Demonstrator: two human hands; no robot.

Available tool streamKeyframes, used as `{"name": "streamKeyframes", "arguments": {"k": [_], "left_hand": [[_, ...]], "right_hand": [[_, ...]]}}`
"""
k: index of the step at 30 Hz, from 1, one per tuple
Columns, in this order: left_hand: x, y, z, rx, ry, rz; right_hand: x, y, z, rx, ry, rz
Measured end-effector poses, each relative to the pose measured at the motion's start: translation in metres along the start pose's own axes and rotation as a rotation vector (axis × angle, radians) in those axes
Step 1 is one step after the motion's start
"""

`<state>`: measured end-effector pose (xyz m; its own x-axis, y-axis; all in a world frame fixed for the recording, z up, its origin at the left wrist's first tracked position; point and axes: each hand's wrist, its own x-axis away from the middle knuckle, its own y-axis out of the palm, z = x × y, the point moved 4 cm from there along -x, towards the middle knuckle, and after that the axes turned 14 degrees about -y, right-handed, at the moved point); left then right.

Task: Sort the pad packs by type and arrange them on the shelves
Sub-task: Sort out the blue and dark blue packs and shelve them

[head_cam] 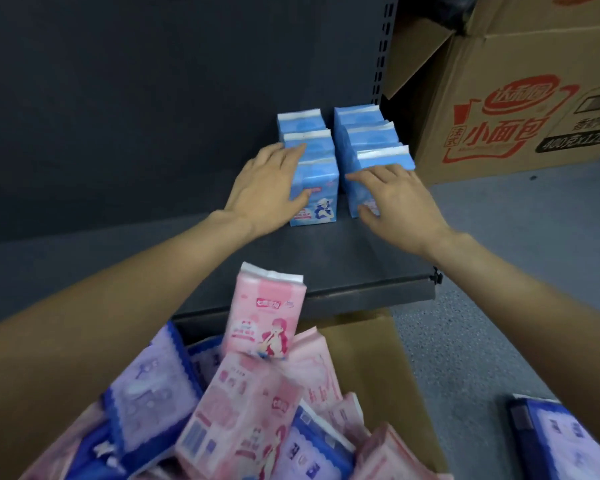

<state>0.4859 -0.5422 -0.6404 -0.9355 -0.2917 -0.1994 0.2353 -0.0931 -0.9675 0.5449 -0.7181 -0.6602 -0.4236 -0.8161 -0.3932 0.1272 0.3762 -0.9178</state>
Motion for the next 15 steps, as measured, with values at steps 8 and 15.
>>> {"name": "streamKeyframes", "arguments": {"k": [8, 15], "left_hand": [[0.157, -0.064, -0.086, 0.047, -0.019, -0.128], [0.244, -0.025, -0.173, 0.039, -0.214, -0.417]], "right_hand": [[0.043, -0.003, -0.155, -0.289, -0.124, -0.171], [0.076, 0.014, -0.231, -0.289, -0.168, -0.415]]}}
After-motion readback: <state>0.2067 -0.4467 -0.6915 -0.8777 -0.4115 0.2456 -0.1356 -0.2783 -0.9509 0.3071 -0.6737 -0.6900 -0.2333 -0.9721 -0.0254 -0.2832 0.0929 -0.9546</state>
